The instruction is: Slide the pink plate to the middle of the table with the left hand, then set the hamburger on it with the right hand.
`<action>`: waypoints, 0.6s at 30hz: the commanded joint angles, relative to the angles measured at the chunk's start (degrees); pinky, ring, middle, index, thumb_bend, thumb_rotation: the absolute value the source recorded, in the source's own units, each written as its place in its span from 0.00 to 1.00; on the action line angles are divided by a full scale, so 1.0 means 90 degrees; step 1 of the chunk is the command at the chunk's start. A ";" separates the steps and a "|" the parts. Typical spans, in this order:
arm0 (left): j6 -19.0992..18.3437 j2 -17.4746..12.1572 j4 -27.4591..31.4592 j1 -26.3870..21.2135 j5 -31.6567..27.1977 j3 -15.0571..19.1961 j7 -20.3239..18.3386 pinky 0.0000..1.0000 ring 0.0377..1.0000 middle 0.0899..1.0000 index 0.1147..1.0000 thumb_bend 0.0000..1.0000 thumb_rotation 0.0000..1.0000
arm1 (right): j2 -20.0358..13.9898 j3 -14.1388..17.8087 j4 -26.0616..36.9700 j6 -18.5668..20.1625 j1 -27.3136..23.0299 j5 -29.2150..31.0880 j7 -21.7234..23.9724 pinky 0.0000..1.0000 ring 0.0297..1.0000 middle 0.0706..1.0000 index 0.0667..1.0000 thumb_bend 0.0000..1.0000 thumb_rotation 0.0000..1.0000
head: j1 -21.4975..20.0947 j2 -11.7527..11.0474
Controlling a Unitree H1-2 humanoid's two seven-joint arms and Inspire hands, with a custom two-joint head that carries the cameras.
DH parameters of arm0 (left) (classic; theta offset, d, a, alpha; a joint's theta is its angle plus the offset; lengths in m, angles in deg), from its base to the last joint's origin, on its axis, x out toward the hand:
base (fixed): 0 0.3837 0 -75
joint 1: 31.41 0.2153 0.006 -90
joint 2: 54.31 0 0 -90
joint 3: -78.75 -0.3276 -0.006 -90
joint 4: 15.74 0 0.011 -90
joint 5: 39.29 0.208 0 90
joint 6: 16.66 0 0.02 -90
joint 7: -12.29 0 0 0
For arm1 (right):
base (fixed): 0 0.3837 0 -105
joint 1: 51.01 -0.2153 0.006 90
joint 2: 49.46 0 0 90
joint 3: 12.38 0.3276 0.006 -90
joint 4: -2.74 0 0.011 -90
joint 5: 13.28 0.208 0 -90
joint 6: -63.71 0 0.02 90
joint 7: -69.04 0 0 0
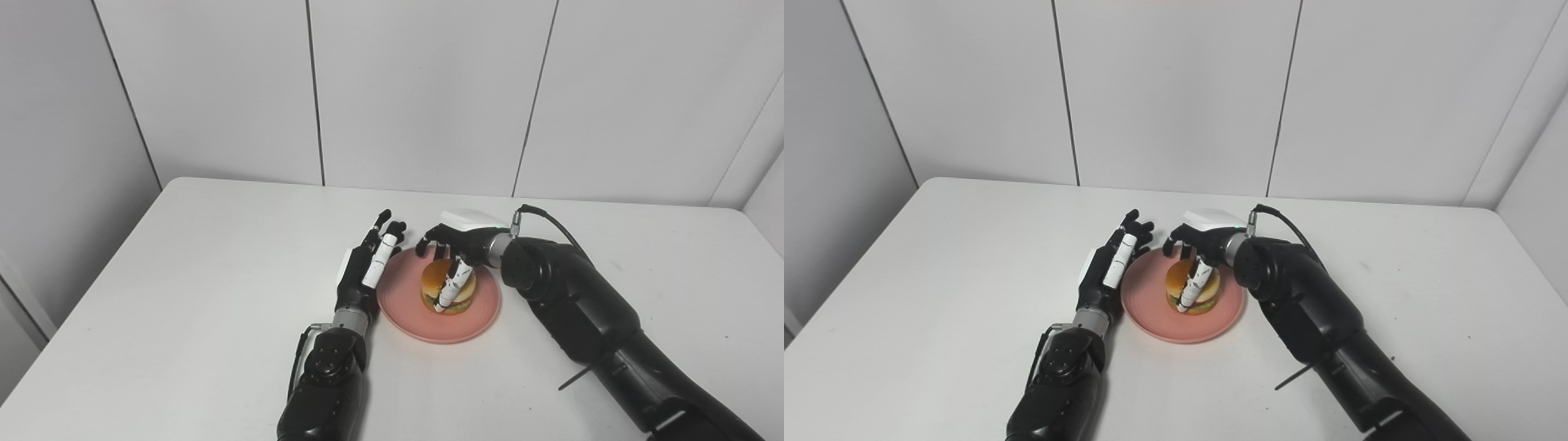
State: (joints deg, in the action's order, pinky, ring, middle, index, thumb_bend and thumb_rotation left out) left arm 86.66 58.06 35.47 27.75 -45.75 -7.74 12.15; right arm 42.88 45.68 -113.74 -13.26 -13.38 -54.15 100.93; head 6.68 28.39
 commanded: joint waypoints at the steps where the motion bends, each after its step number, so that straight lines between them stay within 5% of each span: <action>1: 0.0100 0.0026 -0.0176 0.0004 0.0020 -0.0036 -0.0012 0.89 0.89 0.85 0.90 0.86 0.78 | -0.0012 -0.0024 0.0174 0.0020 -0.0185 -0.0032 0.0055 0.57 0.66 0.72 0.72 0.84 0.06 | -0.0002 0.0011; 9: 0.0086 0.0024 -0.0208 -0.0003 0.0019 -0.0031 0.0001 0.91 0.89 0.85 0.90 0.88 0.77 | -0.0140 -0.0080 0.0544 0.0331 -0.0263 -0.0112 0.0695 0.75 0.87 0.89 0.78 1.00 0.27 | -0.0027 -0.0004; 18: 0.0185 0.0036 -0.0354 -0.0047 0.0019 -0.0007 0.0013 0.96 0.90 0.86 0.90 0.88 0.78 | -0.0353 0.0050 0.1220 0.0843 -0.0265 -0.0081 0.1324 0.74 0.87 0.89 0.78 1.00 0.29 | -0.0049 -0.0022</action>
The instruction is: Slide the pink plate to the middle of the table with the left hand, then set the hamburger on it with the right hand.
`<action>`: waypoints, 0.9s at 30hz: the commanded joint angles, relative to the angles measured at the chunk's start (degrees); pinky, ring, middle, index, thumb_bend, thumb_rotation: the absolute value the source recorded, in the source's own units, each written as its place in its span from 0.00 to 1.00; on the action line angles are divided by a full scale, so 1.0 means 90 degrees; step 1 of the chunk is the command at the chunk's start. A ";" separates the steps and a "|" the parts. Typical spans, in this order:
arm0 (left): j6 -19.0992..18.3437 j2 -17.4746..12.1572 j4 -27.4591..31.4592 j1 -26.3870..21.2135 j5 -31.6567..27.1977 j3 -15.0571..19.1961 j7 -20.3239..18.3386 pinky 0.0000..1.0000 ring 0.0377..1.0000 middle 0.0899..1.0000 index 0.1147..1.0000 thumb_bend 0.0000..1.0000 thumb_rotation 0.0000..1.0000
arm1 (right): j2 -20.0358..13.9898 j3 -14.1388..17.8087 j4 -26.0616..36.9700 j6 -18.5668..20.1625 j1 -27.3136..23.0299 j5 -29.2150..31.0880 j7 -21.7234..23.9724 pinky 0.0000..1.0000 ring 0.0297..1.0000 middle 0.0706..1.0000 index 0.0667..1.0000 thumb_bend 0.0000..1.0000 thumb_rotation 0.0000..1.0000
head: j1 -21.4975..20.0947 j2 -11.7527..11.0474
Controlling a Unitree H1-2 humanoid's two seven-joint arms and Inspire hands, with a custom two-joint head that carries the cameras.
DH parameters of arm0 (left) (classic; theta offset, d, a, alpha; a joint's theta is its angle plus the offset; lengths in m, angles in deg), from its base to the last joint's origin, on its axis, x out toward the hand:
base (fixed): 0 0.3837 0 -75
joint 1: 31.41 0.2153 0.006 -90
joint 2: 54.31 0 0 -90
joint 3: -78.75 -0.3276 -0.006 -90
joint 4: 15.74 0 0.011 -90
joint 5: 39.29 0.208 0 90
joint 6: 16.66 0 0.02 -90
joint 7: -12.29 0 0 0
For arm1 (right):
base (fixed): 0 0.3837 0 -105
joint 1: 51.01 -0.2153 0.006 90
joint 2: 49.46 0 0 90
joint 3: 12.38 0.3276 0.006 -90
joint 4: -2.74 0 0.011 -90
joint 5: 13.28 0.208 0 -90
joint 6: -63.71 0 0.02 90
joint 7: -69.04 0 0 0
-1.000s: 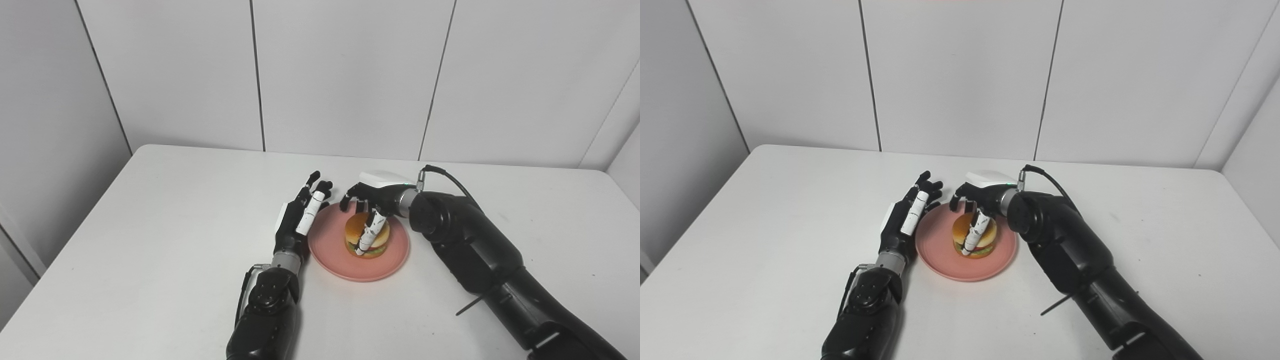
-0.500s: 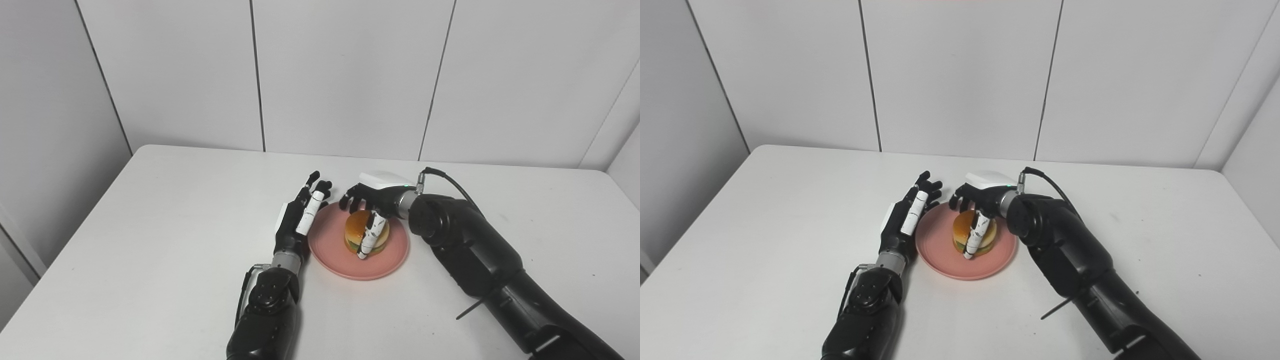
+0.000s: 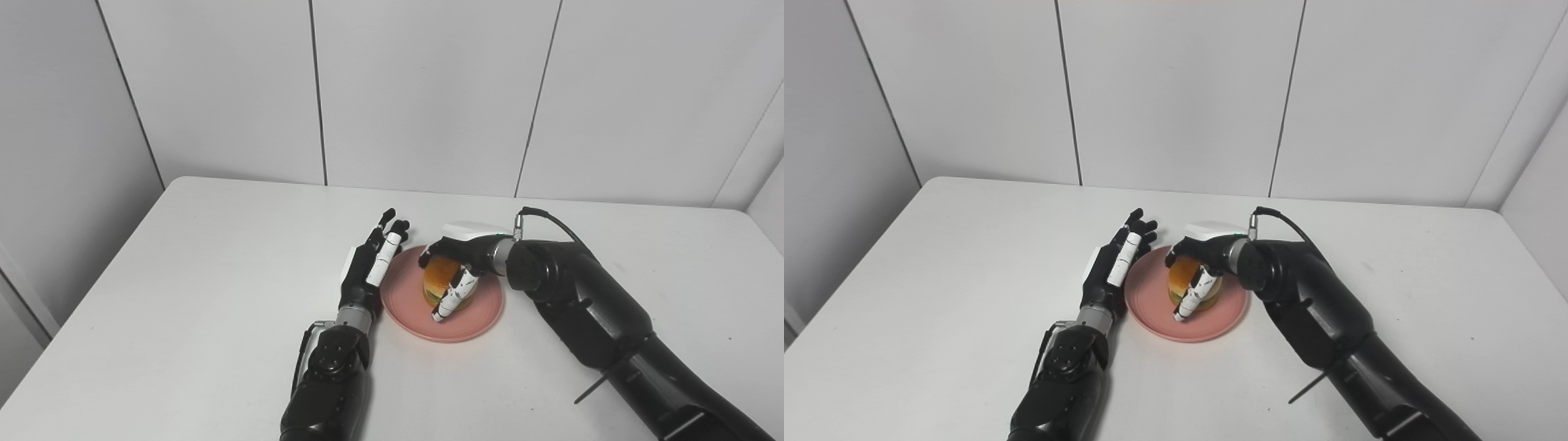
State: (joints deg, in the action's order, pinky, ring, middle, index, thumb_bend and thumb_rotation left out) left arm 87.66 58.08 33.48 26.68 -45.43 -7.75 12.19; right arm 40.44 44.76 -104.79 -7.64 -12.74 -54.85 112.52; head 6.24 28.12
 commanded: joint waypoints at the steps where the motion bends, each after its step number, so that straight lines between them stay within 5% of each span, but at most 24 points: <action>1: 0.0057 0.0035 -0.0121 0.0077 -0.0021 -0.0002 0.0009 0.96 0.90 0.86 0.90 0.88 0.78 | -0.0107 0.0167 0.0288 0.0255 -0.0340 0.0009 0.0087 0.73 0.86 0.88 0.78 1.00 0.28 | 0.0000 0.0005; 7: 0.0109 0.0011 -0.0175 0.0083 0.0007 -0.0017 -0.0007 0.93 0.90 0.87 0.90 0.89 0.78 | -0.0328 0.0182 0.0717 0.0282 -0.0399 -0.0078 0.0217 0.69 0.84 0.87 0.77 1.00 0.33 | -0.0014 0.0003; 16: 0.0144 0.0001 -0.0218 0.0054 -0.0020 -0.0004 -0.0031 0.87 0.88 0.85 0.90 0.89 0.78 | -0.0506 0.0628 0.1377 0.0168 -0.0285 -0.0018 -0.0203 0.83 0.84 0.84 0.74 1.00 0.33 | -0.0012 -0.0014; 18: 0.0127 0.0001 -0.0194 0.0059 -0.0040 0.0004 -0.0047 0.87 0.88 0.85 0.90 0.88 0.78 | -0.0465 0.0913 0.1393 0.0018 -0.0166 0.0200 -0.0529 0.88 0.83 0.82 0.74 1.00 0.31 | -0.0013 -0.0016; 21: 0.0096 -0.0007 -0.0138 0.0076 -0.0064 0.0009 -0.0078 0.89 0.89 0.86 0.91 0.87 0.77 | -0.0310 0.1451 0.1151 -0.0403 0.0149 0.0622 -0.1419 0.74 0.82 0.83 0.74 0.99 0.24 | -0.0010 -0.0013; 27: 0.0086 -0.0011 -0.0086 0.0097 -0.0039 0.0045 -0.0013 0.92 0.92 0.87 0.91 0.90 0.77 | 0.0114 0.2211 0.0154 -0.1202 0.0673 0.1161 -0.3220 0.64 0.73 0.76 0.75 0.86 0.38 | -0.0004 -0.0006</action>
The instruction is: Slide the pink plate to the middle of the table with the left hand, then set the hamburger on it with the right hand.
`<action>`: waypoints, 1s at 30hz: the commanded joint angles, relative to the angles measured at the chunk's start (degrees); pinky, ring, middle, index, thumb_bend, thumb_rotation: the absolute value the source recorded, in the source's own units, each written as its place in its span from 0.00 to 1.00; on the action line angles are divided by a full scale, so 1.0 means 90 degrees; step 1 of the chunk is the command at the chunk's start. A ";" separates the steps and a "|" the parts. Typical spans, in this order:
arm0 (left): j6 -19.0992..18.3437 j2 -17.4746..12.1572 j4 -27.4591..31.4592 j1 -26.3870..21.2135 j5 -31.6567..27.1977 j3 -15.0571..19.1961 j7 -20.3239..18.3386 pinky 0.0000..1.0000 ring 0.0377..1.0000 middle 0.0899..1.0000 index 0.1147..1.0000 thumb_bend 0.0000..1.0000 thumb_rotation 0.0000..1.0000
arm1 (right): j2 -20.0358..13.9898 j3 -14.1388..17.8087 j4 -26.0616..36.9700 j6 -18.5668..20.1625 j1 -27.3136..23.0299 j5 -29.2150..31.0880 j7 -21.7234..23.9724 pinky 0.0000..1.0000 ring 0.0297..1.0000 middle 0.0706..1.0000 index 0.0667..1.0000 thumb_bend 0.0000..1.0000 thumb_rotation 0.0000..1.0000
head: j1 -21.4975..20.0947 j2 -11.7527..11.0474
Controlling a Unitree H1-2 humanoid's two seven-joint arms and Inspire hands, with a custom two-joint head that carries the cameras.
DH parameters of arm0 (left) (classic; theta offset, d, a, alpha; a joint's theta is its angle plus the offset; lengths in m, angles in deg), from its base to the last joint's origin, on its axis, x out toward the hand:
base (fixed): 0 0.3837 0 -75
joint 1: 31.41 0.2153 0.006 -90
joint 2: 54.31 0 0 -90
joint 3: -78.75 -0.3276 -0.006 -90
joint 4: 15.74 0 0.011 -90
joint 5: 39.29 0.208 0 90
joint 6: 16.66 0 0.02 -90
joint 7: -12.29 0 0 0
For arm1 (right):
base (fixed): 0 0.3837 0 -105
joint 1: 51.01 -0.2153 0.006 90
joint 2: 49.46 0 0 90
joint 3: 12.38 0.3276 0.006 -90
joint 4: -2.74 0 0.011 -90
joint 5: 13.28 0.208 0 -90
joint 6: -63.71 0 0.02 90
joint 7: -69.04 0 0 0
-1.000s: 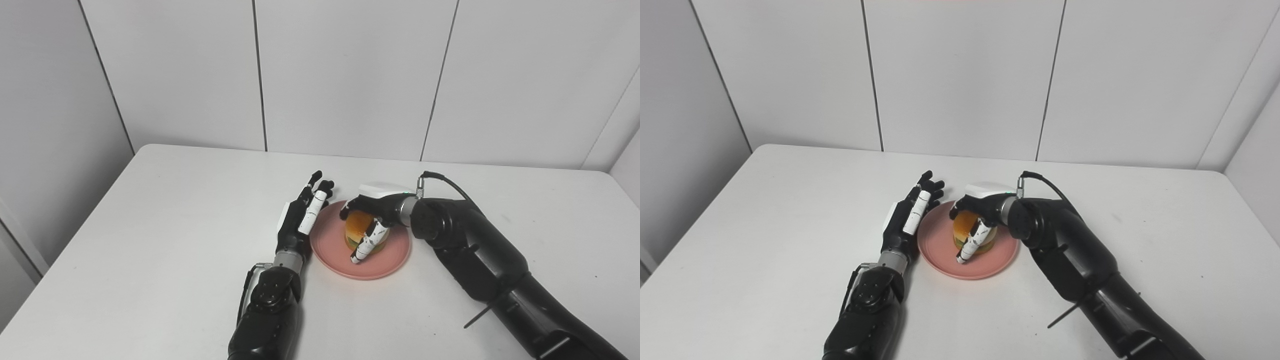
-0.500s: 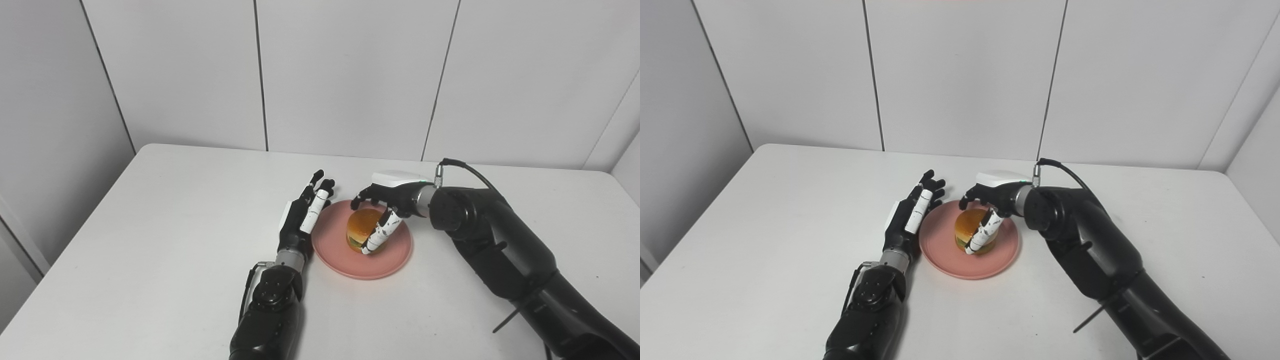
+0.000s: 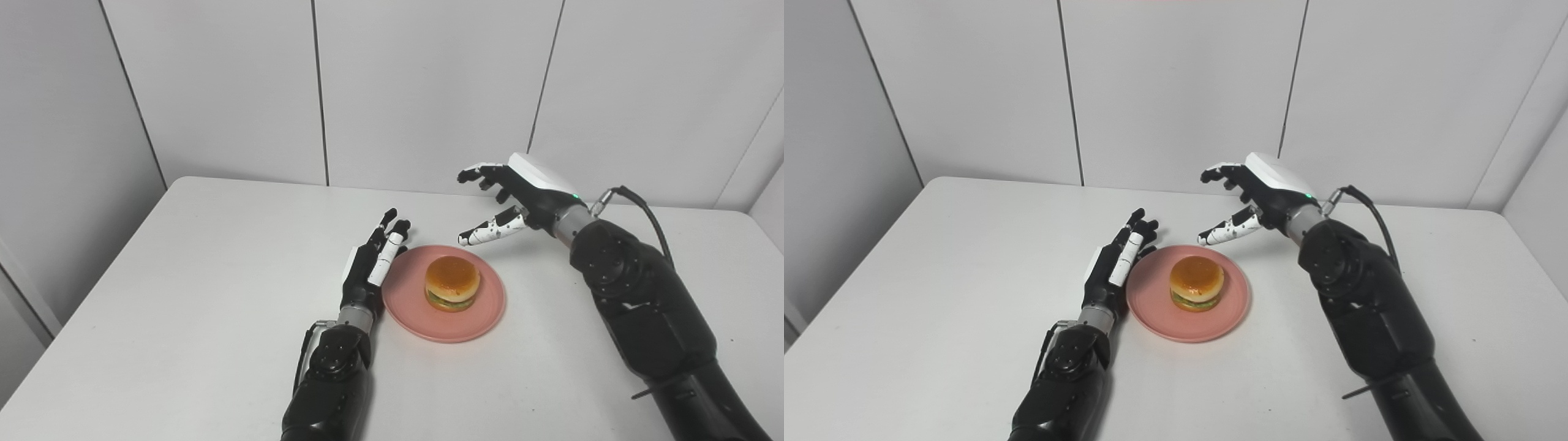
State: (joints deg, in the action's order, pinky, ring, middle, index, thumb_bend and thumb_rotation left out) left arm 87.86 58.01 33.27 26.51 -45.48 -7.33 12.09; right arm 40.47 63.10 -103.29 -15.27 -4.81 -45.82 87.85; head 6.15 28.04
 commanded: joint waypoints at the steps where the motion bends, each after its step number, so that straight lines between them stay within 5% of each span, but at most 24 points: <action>1: 0.0072 -0.0004 -0.0042 0.0124 -0.0023 0.0003 0.0012 0.93 0.93 0.87 0.91 0.89 0.77 | 0.0238 0.0355 -0.0236 -0.0397 -0.0125 0.0336 -0.0739 0.61 0.71 0.74 0.74 0.84 0.41 | 0.0008 0.0007; 6: 0.0125 -0.0034 0.0084 0.0173 -0.0029 0.0080 0.0080 0.94 0.93 0.87 0.91 0.89 0.78 | 0.0839 0.1274 -0.1181 -0.1092 0.0203 0.1477 -0.1746 0.54 0.65 0.70 0.72 0.77 0.52 | -0.0047 0.0039; 8: 0.0182 -0.0045 0.0114 0.0195 0.0014 0.0140 0.0210 0.93 0.92 0.86 0.91 0.87 0.78 | 0.1025 0.1620 -0.1543 -0.1452 0.0293 0.1981 -0.1954 0.62 0.74 0.79 0.72 0.75 0.63 | -0.0087 0.0033; 13: 0.0149 -0.0074 0.0422 0.0356 0.0119 0.0226 0.0561 1.00 0.97 0.87 0.91 0.80 0.79 | 0.1321 0.2257 -0.2302 -0.2422 0.0429 0.2958 -0.2351 0.71 0.77 0.78 0.76 0.76 0.81 | -0.0203 0.0034; 20: 0.0201 -0.0179 0.0344 0.0356 0.0232 0.0208 0.0861 1.00 0.99 0.88 0.91 0.80 0.82 | 0.1583 0.2555 -0.2771 -0.3171 0.0593 0.3456 -0.2864 0.82 0.84 0.81 0.78 0.81 0.87 | -0.0317 0.0011; 30: 0.0088 -0.0278 0.0497 0.0435 0.0257 0.0176 0.0859 1.00 0.98 0.89 0.90 0.81 0.83 | 0.1714 0.2385 -0.2956 -0.3603 0.0845 0.3507 -0.3078 0.88 0.86 0.84 0.78 0.75 0.87 | -0.0489 0.0052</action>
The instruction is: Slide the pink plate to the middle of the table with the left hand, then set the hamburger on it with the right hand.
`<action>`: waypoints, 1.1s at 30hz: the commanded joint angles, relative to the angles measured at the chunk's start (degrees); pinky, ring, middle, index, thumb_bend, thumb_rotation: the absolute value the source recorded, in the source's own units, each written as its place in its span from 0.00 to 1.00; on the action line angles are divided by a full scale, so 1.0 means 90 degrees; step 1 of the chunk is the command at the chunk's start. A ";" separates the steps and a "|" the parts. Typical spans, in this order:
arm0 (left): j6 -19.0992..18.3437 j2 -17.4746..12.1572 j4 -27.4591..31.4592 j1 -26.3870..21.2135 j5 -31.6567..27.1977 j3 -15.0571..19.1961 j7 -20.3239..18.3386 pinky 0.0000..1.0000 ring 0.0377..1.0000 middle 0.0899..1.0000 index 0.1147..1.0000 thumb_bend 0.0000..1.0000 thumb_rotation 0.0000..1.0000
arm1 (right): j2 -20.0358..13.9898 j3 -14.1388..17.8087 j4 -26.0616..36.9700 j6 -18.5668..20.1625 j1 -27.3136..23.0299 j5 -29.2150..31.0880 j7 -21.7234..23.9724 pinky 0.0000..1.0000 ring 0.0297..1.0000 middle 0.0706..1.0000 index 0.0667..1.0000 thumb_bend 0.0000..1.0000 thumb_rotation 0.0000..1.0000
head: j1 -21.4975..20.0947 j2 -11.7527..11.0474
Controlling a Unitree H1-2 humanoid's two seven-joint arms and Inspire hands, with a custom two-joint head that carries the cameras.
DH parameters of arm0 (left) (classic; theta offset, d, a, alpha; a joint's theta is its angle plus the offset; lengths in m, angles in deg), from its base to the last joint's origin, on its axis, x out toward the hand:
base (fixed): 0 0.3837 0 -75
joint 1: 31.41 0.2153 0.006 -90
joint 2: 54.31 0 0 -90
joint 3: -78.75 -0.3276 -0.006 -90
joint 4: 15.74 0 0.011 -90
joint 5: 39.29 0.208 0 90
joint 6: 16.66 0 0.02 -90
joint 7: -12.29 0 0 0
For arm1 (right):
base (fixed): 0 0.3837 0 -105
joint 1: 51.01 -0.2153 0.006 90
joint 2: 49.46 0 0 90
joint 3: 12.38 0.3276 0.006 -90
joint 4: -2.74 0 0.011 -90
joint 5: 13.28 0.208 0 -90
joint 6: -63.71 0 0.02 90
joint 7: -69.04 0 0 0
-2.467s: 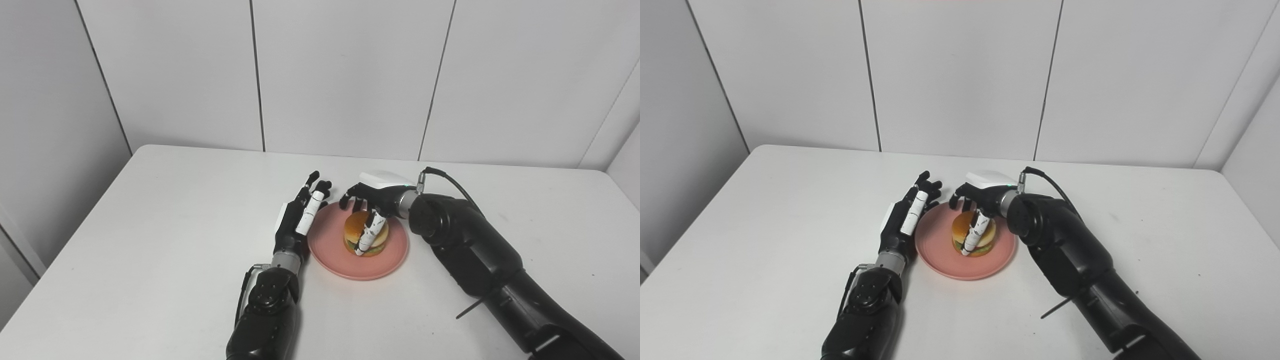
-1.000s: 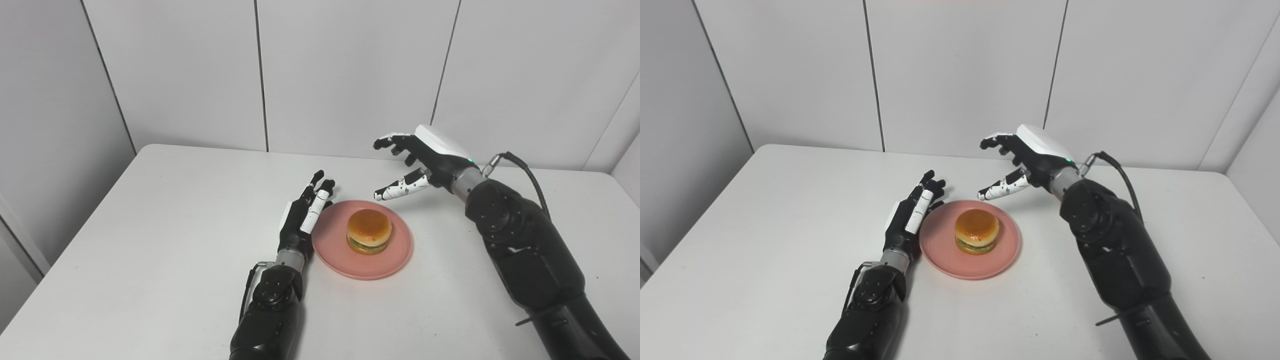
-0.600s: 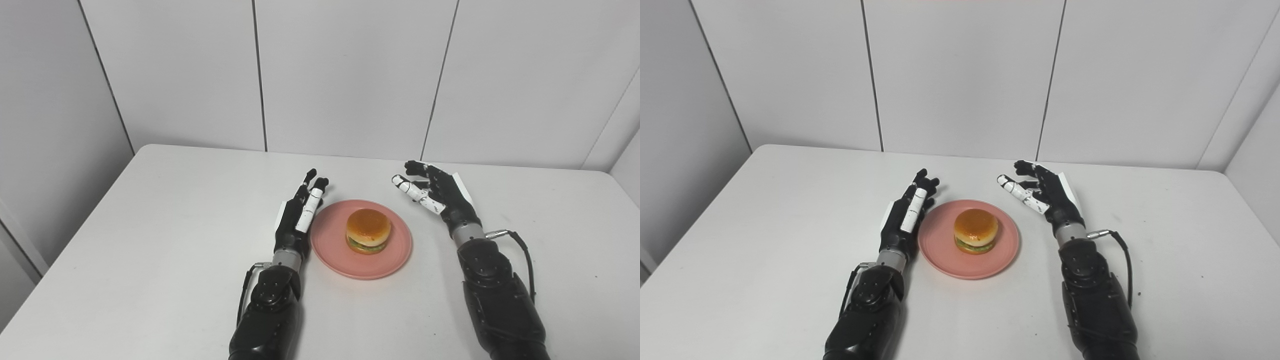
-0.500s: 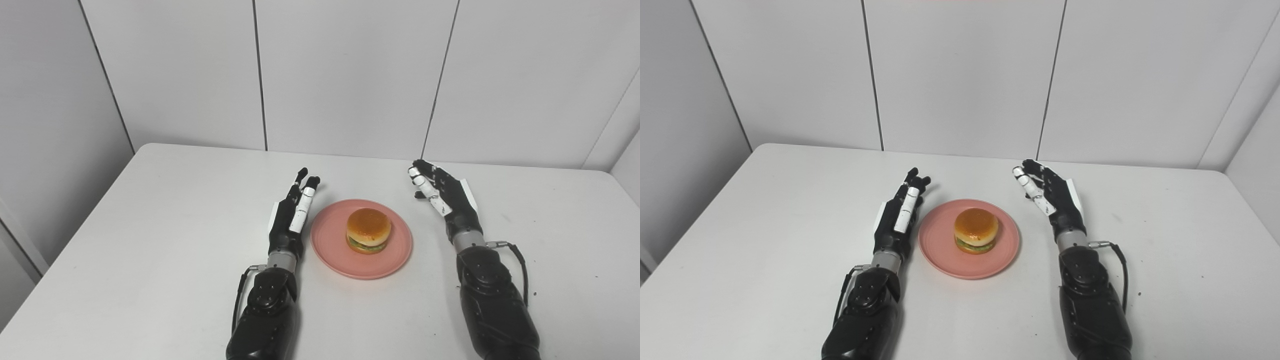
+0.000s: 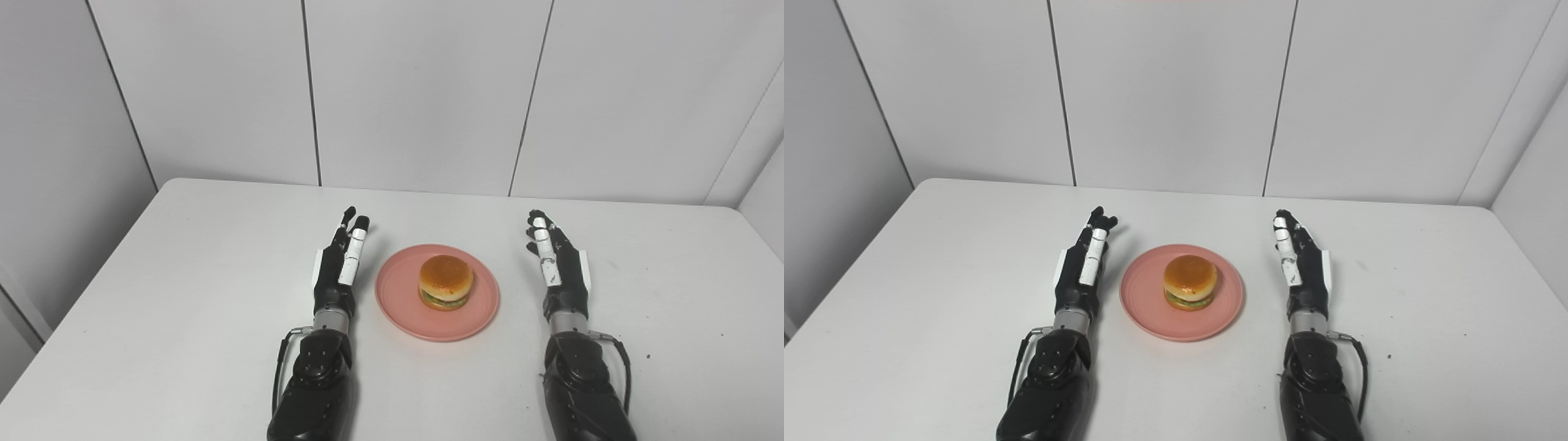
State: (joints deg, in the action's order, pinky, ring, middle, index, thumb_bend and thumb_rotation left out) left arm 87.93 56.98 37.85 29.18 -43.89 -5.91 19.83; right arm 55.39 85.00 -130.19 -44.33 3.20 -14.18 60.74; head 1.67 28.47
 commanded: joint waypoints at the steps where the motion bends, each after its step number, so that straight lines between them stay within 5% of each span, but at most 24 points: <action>1: 0.0056 -0.0183 0.0008 0.0147 0.0067 0.0016 -0.0022 1.00 0.99 0.90 0.91 0.82 0.83 | 0.0072 -0.0063 0.0046 -0.0375 -0.0006 -0.0003 -0.0074 0.89 0.87 0.85 0.79 0.74 0.87 | -0.0016 0.0012; 11: -0.0078 -0.0372 -0.0017 0.0073 0.0006 -0.0041 -0.0123 1.00 1.00 0.98 0.95 0.84 0.83 | 0.0172 -0.0162 0.0091 -0.0354 0.0270 0.0145 0.0013 0.89 0.89 0.87 0.84 0.73 0.87 | -0.0183 0.0072; 16: 0.0064 -0.0435 -0.0158 0.0038 0.0319 -0.0125 0.0156 1.00 1.00 0.98 0.96 0.84 0.85 | 0.0148 -0.0179 0.0145 -0.0192 0.0358 0.0405 0.0317 0.93 0.94 0.93 0.90 0.74 0.90 | -0.0306 0.0110; 33: 0.0140 -0.0539 -0.0087 0.0030 -0.0090 -0.0018 -0.0318 1.00 1.00 1.00 1.00 0.75 0.85 | 0.0422 -0.0091 0.0601 0.0142 0.0547 0.0710 0.0243 0.94 0.94 0.95 0.94 0.74 0.92 | -0.0829 0.0275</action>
State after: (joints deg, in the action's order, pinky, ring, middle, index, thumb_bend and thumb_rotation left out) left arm 88.03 52.97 37.51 29.16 -44.59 -6.32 17.73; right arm 58.11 84.17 -124.63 -43.59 6.70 -8.16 63.24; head -5.80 30.94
